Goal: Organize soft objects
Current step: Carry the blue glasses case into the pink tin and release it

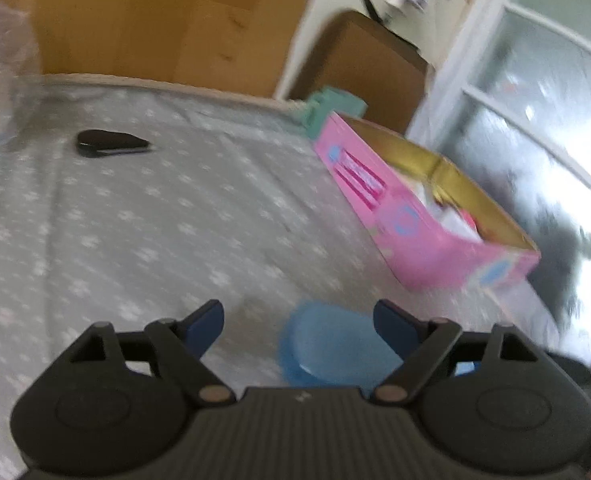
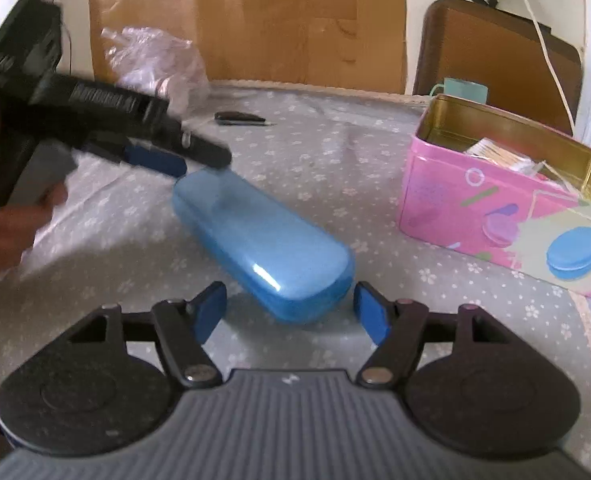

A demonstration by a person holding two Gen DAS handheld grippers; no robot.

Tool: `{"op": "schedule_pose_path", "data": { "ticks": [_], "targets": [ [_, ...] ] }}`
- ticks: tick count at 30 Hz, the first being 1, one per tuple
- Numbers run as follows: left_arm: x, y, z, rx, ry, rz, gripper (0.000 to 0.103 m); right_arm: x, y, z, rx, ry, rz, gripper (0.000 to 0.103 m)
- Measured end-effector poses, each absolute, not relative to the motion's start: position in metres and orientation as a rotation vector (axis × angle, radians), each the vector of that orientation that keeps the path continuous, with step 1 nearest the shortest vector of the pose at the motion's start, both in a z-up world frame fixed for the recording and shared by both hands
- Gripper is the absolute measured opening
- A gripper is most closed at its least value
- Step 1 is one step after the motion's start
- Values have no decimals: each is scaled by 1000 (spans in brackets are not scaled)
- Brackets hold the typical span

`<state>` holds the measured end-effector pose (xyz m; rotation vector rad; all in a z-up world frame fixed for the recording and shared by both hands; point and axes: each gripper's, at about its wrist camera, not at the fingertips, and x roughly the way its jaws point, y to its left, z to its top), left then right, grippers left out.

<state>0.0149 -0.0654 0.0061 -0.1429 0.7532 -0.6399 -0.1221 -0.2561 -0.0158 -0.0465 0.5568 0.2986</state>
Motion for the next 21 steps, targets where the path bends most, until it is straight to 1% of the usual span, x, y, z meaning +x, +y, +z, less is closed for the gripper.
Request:
{"op": "schedule_pose_path", "data": {
  "ticks": [1,2,5,7,10,14,17,21],
  "targets": [
    [11,-73,1,-128,765,-647,82,-122,-260,-16,-30,553,304,68],
    [8,-76,-3,-156,764,-684,80,-120,-263,-17,-11,553,313,67],
    [2,-82,1,-169,764,-669,81,-120,-264,-18,-4,533,313,67],
    [-1,-89,16,-159,729,-686,81,-126,-268,-14,14,506,303,67],
    [0,-109,45,-148,666,-739,81,-138,-281,6,17,405,260,67],
    [16,-160,77,-101,617,-802,81,-136,-316,32,7,321,178,67],
    [33,-203,85,-63,604,-830,82,-121,-348,42,-23,328,119,67],
    [64,-254,77,-37,630,-808,84,-87,-387,42,-25,386,78,67]
  ]
}}
